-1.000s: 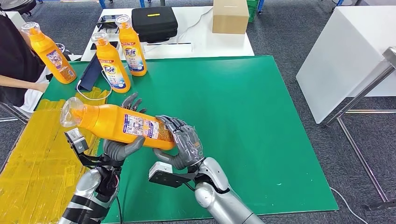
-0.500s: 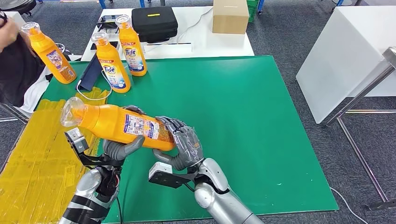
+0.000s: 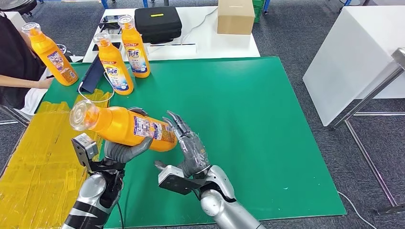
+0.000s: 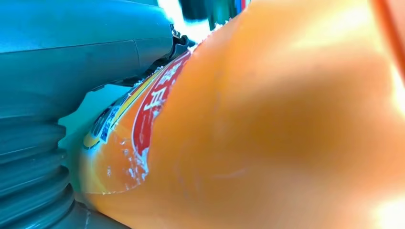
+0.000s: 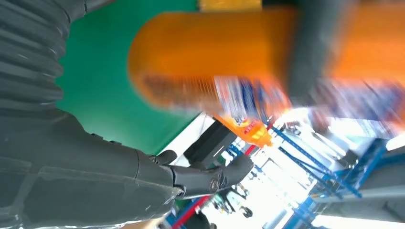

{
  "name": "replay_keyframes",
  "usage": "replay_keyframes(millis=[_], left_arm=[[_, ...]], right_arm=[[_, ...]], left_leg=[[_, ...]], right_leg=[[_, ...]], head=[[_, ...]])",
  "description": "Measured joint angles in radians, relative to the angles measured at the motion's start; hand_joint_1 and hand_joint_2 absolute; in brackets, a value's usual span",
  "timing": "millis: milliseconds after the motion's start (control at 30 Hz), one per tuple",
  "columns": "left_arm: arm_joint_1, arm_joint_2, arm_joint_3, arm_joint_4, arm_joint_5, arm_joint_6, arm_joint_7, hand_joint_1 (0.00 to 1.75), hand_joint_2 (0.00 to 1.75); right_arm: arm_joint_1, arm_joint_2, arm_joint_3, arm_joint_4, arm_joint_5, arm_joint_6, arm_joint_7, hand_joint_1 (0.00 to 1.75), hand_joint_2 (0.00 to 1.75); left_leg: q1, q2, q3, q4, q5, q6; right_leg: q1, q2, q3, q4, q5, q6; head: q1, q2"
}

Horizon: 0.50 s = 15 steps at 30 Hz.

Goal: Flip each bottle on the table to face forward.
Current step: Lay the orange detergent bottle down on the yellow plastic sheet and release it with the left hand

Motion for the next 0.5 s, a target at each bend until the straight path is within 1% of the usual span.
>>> replay_keyframes(millis=[133, 167, 233, 300, 367, 500], left_arm=[[0.015, 0.003, 0.000, -0.030, -0.095, 0.074, -0.001, 1.75, 1.75], [0.016, 0.004, 0.000, -0.035, -0.132, 0.100, -0.001, 1.75, 1.75], [0.021, 0.007, -0.001, -0.044, -0.254, 0.184, 0.007, 1.75, 1.75], [0.026, 0.014, -0.001, -0.048, -0.418, 0.285, 0.033, 1.75, 1.75], [0.027, 0.025, -0.002, -0.048, -0.590, 0.364, 0.084, 1.75, 1.75], [0.017, 0.060, -0.001, -0.016, -1.006, 0.489, 0.243, 1.75, 1.75]], right_arm=[[0.042, -0.024, -0.019, -0.115, -0.073, 0.049, -0.010, 0.00, 1.75], [0.052, -0.028, -0.025, -0.139, -0.110, 0.067, -0.020, 0.00, 1.75], [0.080, -0.036, -0.045, -0.194, -0.219, 0.117, -0.046, 0.00, 1.75], [0.112, -0.045, -0.074, -0.255, -0.329, 0.169, -0.062, 0.00, 1.75], [0.139, -0.056, -0.109, -0.313, -0.386, 0.201, -0.069, 0.00, 1.75], [0.178, -0.079, -0.168, -0.404, -0.405, 0.223, -0.073, 0.00, 1.75]], left_leg=[[0.000, 0.000, 0.000, 0.000, 0.000, 0.000], [0.000, 0.000, 0.000, 0.000, 0.000, 0.000], [0.000, 0.000, 0.000, 0.000, 0.000, 0.000], [0.000, 0.000, 0.000, 0.000, 0.000, 0.000], [0.000, 0.000, 0.000, 0.000, 0.000, 0.000], [0.000, 0.000, 0.000, 0.000, 0.000, 0.000]], right_leg=[[0.000, 0.000, 0.000, 0.000, 0.000, 0.000], [0.000, 0.000, 0.000, 0.000, 0.000, 0.000], [0.000, 0.000, 0.000, 0.000, 0.000, 0.000], [0.000, 0.000, 0.000, 0.000, 0.000, 0.000], [0.000, 0.000, 0.000, 0.000, 0.000, 0.000], [0.000, 0.000, 0.000, 0.000, 0.000, 0.000]], head=[[0.000, 0.000], [0.000, 0.000], [0.000, 0.000], [0.000, 0.000], [0.000, 0.000], [0.000, 0.000]])
